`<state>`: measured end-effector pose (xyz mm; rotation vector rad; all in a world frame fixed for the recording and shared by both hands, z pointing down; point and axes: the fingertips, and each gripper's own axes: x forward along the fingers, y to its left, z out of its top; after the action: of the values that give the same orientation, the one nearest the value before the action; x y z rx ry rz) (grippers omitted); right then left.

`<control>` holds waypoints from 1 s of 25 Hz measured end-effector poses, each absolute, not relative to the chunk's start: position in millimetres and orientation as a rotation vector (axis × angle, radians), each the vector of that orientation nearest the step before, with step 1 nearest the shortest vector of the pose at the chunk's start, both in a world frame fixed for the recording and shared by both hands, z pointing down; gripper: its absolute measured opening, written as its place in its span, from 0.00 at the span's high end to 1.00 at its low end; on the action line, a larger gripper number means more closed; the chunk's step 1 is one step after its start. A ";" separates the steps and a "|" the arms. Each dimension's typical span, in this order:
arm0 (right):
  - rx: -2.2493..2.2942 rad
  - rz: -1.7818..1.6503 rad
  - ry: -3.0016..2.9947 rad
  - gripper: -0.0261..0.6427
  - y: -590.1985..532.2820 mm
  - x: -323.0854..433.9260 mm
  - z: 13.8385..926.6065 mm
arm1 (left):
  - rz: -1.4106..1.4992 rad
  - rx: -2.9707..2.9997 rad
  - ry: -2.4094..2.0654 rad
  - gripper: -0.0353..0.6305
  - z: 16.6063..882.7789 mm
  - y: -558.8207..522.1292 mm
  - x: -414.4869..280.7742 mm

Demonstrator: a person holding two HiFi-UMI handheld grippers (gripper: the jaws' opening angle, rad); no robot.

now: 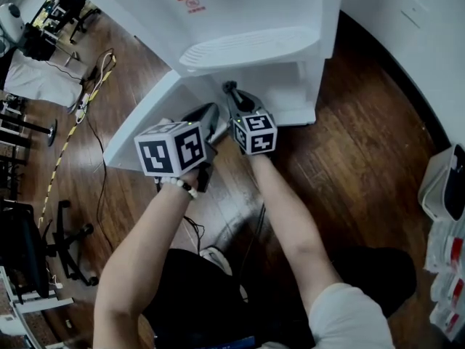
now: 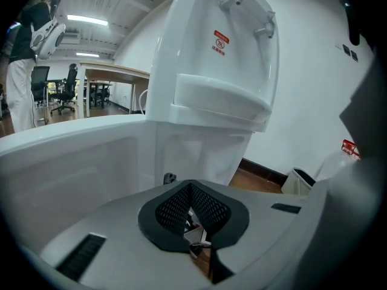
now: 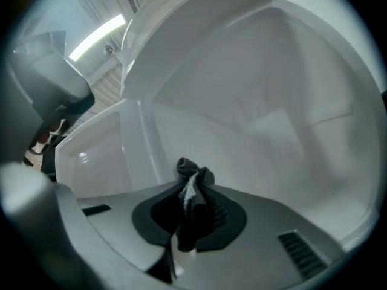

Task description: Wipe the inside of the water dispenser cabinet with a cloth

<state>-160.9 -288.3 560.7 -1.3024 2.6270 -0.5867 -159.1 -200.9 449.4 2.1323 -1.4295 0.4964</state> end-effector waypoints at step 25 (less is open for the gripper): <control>-1.187 -0.491 2.737 0.91 -326.3 -157.2 540.6 | 0.518 2.088 -1.389 0.96 467.1 -205.5 -161.8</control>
<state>-157.2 -326.3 540.6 -1.1868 2.7373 -0.4909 -161.8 -205.5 467.1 2.0881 -1.3892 0.5179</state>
